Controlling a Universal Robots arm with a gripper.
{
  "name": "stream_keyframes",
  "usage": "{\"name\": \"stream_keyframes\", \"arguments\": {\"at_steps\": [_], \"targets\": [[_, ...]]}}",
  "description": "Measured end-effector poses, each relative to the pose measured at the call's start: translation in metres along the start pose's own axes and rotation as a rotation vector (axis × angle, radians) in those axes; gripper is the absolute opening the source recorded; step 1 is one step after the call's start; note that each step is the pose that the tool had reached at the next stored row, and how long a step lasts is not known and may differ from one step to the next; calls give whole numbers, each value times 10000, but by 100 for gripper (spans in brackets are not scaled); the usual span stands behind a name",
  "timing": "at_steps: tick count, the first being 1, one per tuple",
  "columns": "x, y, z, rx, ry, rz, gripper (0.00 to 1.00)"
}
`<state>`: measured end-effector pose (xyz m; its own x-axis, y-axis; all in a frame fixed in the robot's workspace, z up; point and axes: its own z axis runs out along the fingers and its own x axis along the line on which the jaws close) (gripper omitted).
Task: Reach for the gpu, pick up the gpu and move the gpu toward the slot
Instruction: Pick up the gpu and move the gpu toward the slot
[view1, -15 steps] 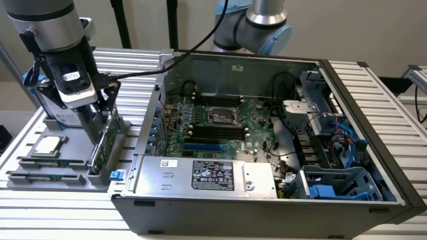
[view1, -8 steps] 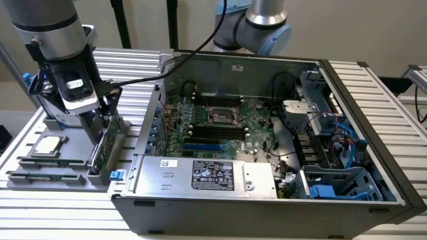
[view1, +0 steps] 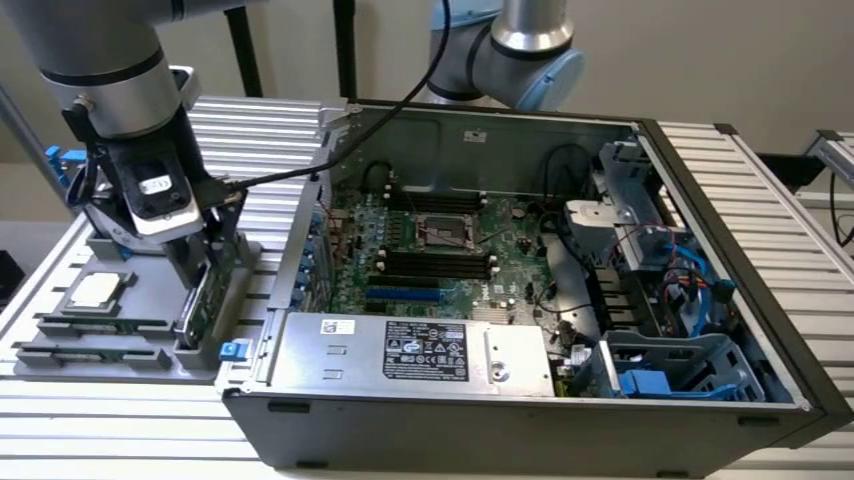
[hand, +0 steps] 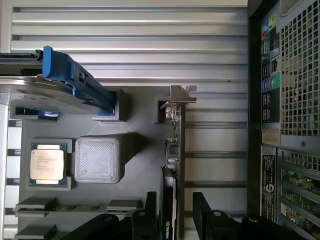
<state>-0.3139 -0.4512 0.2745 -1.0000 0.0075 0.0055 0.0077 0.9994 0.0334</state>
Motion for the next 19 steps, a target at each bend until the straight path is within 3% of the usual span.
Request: {"name": "stream_keyframes", "arguments": {"at_steps": [15, 17, 19], "targets": [[1, -13, 270, -2, 7, 151, 42], [3, -13, 292, 0, 55, 155, 42], [2, -13, 299, 3, 201, 158, 42]]}}
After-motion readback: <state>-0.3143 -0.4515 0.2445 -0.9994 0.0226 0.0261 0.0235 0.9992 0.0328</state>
